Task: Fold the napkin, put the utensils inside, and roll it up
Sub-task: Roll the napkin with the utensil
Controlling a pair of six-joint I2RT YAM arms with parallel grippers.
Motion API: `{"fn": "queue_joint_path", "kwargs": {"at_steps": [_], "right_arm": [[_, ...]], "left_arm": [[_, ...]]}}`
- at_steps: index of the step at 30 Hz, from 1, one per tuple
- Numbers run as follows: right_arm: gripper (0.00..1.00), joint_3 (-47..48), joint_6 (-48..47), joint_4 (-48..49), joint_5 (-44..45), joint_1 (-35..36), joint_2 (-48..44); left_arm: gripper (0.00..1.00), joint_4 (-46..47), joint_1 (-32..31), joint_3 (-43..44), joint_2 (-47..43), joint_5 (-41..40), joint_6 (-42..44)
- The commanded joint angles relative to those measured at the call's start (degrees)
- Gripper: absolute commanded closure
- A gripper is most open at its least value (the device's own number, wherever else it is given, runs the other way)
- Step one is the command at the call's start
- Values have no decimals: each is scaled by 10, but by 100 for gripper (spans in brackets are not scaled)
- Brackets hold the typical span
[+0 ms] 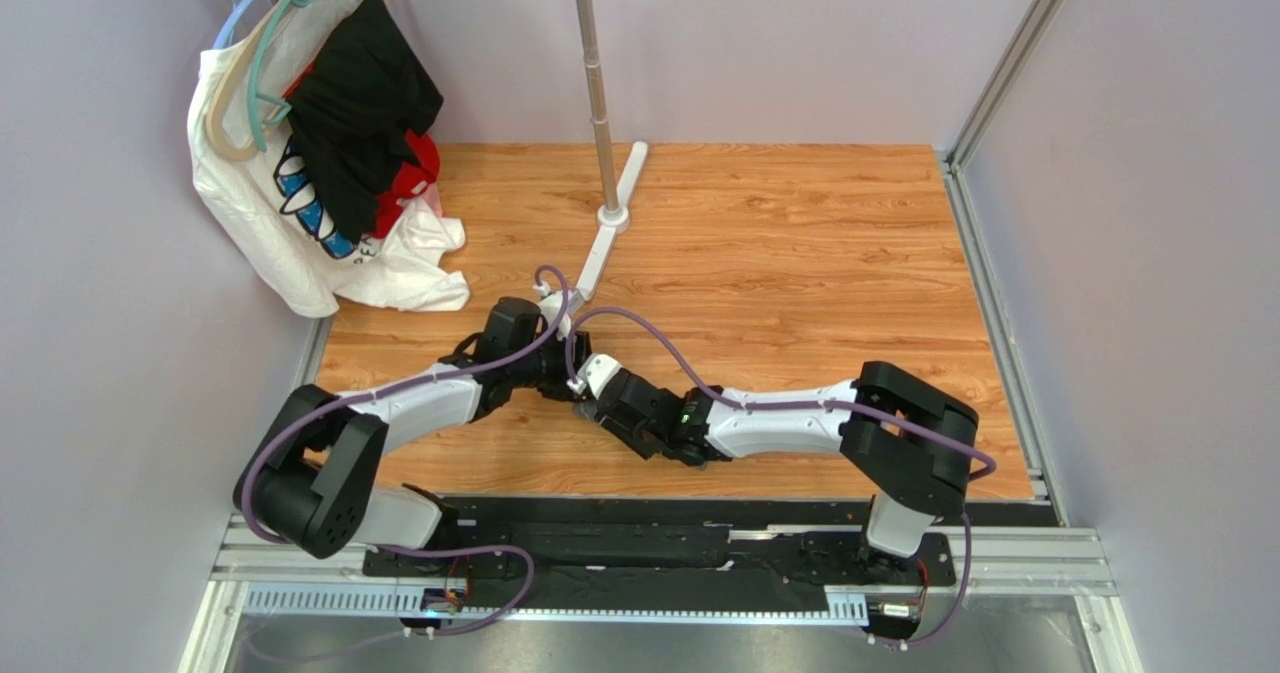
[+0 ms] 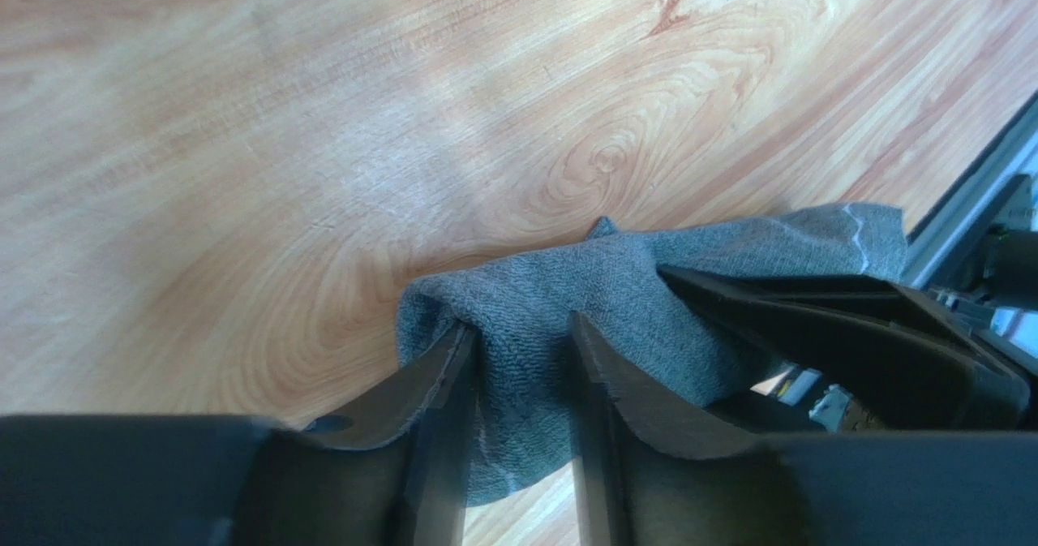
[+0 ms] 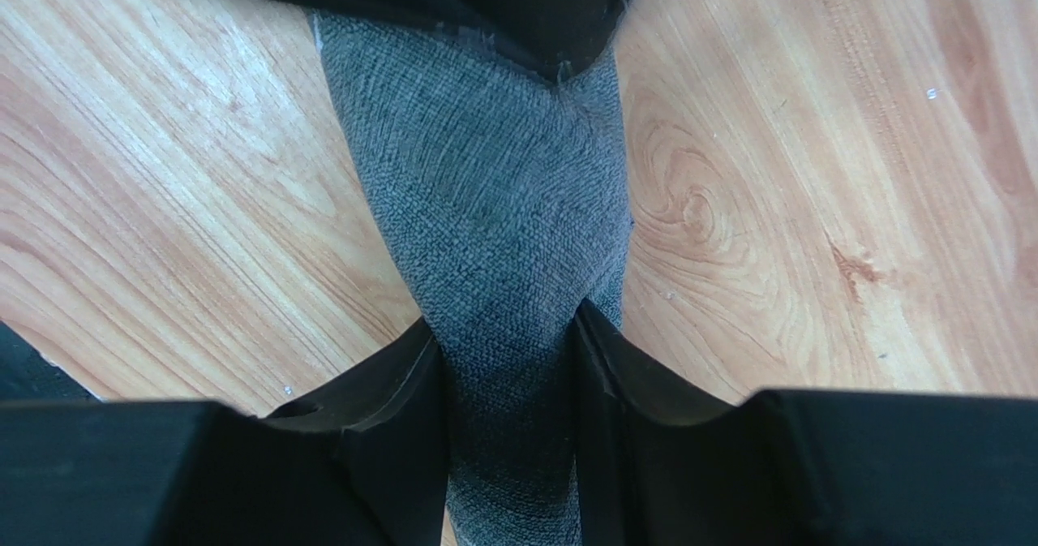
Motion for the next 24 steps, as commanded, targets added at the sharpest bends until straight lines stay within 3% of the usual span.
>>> {"fn": "queue_joint_path", "kwargs": {"at_steps": [1, 6, 12, 16, 20, 24], "right_arm": [[64, -13, 37, -27, -72, -38, 15], [65, -29, 74, -33, -170, -92, -6], [66, -37, 110, -35, -298, -161, -20], [66, -38, 117, -35, -327, -184, -26], [66, -37, 119, -28, -357, -194, -16], [66, -37, 120, -18, -391, -206, -3]], "left_arm": [[39, -17, 1, 6, -44, -24, -7], [24, -33, 3, -16, -98, -68, -37], [22, -69, 12, -31, -167, -95, -55], [21, -70, 13, -31, -198, -83, -33], [21, -28, 13, -42, -176, -44, -17], [22, 77, 13, -74, -147, -8, -22]]}}
